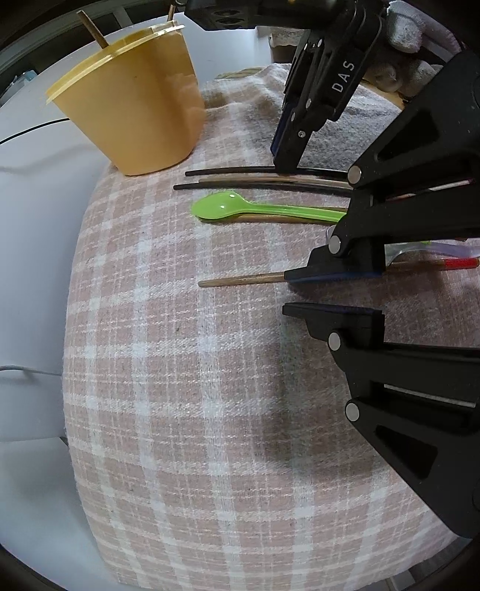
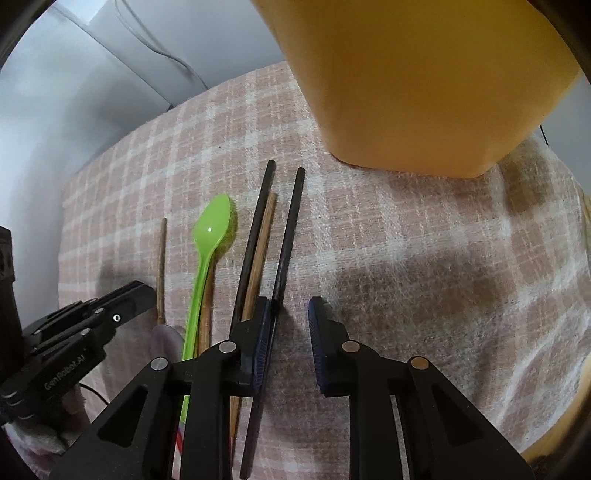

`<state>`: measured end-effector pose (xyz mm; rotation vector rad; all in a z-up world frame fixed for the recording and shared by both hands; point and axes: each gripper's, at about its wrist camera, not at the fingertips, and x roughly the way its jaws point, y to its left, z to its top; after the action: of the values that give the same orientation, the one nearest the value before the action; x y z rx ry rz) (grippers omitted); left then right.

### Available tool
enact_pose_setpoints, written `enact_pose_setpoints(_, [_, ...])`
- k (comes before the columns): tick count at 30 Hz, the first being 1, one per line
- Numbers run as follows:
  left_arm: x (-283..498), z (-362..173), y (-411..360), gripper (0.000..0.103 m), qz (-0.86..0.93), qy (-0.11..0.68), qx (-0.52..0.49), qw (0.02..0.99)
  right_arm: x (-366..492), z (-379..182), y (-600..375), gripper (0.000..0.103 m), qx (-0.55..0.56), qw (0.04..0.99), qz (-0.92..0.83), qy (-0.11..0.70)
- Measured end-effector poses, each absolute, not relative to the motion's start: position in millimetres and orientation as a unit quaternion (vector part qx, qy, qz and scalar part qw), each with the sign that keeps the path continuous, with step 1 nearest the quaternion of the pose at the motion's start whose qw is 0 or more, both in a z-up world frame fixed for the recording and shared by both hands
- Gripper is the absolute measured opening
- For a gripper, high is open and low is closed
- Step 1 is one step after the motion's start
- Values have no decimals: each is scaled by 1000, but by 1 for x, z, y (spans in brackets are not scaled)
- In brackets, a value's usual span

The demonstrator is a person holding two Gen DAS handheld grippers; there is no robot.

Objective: Organize utensils
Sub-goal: 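Move both tools back down to the remaining utensils on the cloth, then grasp a wooden chopstick with the left tool while the right grasps a dark chopstick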

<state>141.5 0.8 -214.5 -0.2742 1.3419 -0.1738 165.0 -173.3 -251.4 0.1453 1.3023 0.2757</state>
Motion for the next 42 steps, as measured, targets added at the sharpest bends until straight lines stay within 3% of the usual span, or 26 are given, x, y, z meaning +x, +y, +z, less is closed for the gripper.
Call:
enact_pose_setpoints(15, [168,-208,-15,8,-88,630,-108,764,168,-253,-173,18,80,776,128,613])
enact_pose_setpoints(21, [177,-210,-46,8,-90,630,-39,770,169,-253,-167,18,66,777,123,613])
enact_pose_setpoints(24, [182,-211,-43,5,-92,626,-70,771,168,-252,-160,17,51,780,120,612])
enact_pose_setpoints(26, [186,-212,-34,3,-92,625,-112,767,166,-252,-157,6,54,779,129,611])
enact_pose_setpoints(42, [150,-177,26,3,-89,572,-164,799,153,-225,-180,5,119,784,171,585])
